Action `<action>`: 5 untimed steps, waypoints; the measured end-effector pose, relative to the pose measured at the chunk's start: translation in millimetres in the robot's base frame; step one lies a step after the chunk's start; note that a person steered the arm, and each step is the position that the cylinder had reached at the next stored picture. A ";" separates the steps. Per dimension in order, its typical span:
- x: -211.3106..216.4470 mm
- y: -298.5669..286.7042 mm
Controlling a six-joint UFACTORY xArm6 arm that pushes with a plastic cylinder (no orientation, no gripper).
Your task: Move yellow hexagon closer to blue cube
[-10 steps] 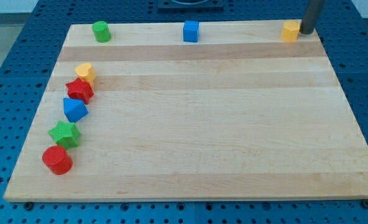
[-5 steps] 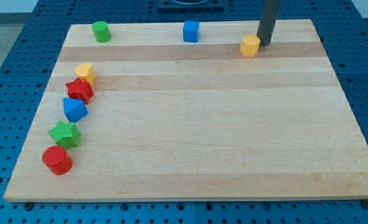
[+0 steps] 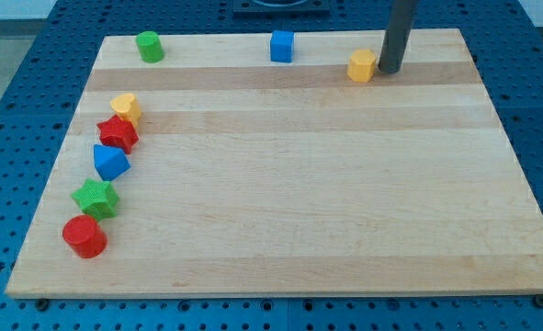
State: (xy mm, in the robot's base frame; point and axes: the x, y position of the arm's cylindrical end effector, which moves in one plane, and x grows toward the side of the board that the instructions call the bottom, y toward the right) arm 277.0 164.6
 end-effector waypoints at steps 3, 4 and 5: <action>2.5 -57.3; 2.5 -81.9; 2.6 -107.8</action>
